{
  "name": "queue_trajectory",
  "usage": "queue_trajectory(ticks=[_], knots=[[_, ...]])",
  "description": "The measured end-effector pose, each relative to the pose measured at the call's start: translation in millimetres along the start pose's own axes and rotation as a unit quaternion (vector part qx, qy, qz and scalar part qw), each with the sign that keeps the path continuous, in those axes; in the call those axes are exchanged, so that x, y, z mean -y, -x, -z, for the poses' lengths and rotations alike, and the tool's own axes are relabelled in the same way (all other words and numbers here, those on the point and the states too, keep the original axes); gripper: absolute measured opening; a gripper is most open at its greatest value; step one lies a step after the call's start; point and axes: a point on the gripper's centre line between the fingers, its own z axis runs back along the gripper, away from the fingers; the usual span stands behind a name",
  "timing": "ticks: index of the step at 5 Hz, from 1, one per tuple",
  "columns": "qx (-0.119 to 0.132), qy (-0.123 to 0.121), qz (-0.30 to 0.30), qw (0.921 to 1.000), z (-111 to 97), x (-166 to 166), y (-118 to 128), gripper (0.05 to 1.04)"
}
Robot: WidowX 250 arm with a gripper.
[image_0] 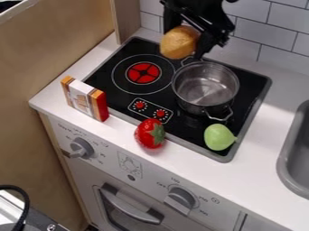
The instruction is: Put the chicken leg in the silver pot
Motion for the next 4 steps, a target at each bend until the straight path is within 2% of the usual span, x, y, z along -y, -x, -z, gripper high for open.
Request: queue_trajectory(ticks=[2, 3, 4], knots=[[0.031, -0.006, -0.001, 0.9995, 13.9, 7.6, -14.6, 0.812], [0.039, -0.011, 0.003, 0.9992, 28.2, 10.3, -19.5, 0.849], [0.032, -0.017, -0.001, 0.9994, 30.7, 8.6, -17.9, 1.006]])
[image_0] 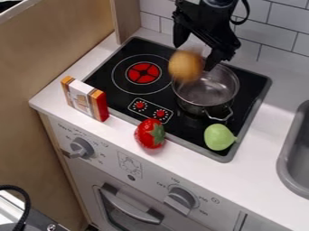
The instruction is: Put the chicken leg in the silver pot
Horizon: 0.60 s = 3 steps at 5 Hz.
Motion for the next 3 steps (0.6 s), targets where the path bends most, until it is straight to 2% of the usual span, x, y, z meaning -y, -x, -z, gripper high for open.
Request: queue_trajectory(ticks=[2, 3], knots=[[-0.015, -0.005, -0.016, 0.9997, -4.5, 1.1, 2.2, 1.000], [-0.031, -0.001, -0.029, 0.9991, -12.3, 1.3, 0.6, 1.000]])
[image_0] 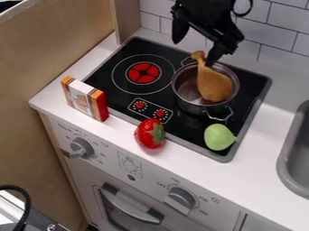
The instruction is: Put the chicken leg in the silver pot
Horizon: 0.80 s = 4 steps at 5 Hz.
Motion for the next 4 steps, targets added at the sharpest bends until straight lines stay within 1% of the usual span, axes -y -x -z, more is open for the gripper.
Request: queue_trajectory(ticks=[1, 2, 3, 4], knots=[[-0.048, 0.010, -0.037, 0.9981, -5.8, 5.8, 3.7, 1.000], [-0.070, 0.018, -0.092, 0.9931, -9.6, 18.2, 10.7, 1.000], [-0.067, 0.037, -0.125, 0.9891, -14.1, 33.6, 22.4, 1.000], [-0.046, 0.054, -0.144, 0.9870, -18.1, 42.6, 29.3, 1.000]])
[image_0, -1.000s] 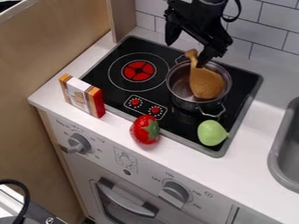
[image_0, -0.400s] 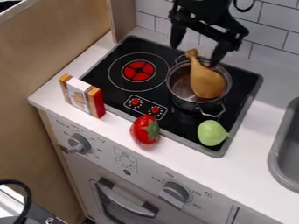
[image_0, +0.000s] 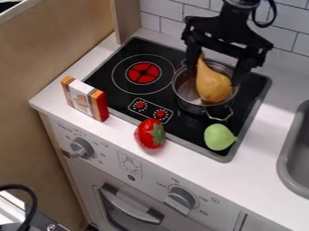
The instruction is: Put the chicken leg in the silver pot
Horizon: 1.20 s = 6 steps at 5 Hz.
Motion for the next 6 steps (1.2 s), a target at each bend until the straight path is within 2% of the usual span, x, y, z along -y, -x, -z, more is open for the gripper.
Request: queue_trajectory(ticks=[1, 3, 4, 6], knots=[[0.011, 0.015, -0.009, 0.9998, -0.3, 9.1, 8.5, 1.000], [0.011, 0.022, -0.006, 0.9997, -3.2, 28.4, 19.6, 1.000], [0.012, 0.024, -0.003, 0.9996, -11.6, 33.5, 25.2, 1.000], [0.008, 0.030, 0.009, 0.9995, -21.7, 31.0, 40.7, 1.000]])
